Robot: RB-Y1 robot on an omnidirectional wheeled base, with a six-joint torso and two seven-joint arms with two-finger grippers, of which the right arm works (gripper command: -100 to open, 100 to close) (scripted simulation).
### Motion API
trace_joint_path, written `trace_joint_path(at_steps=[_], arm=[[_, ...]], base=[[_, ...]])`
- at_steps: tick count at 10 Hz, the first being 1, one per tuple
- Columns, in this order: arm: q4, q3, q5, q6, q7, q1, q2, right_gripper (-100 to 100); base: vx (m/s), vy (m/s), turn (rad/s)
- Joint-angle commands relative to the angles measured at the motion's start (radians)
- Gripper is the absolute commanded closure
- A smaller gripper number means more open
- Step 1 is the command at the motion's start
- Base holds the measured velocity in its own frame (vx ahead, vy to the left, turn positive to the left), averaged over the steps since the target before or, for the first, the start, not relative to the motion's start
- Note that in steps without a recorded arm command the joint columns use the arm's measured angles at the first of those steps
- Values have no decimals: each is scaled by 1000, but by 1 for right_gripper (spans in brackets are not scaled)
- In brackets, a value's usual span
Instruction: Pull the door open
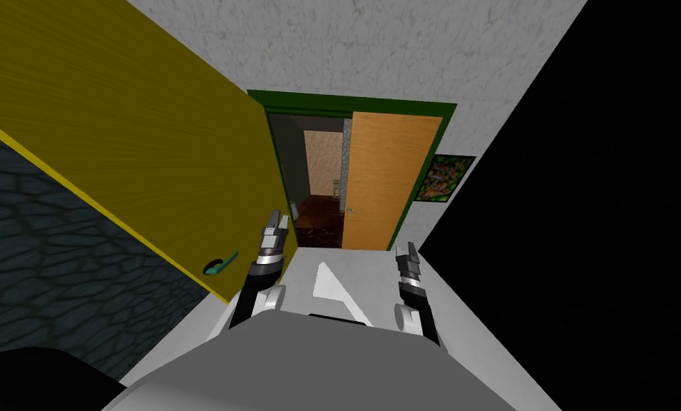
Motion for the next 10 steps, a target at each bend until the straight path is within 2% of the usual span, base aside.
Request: trace_joint_path(at_steps=[1,10], arm=[[43,0,-10,-8,7,-16,-5,-100],[318,-11,-72,-53,42,-133,-38,-100]], base=[[100,14,145],[108,10,128]])
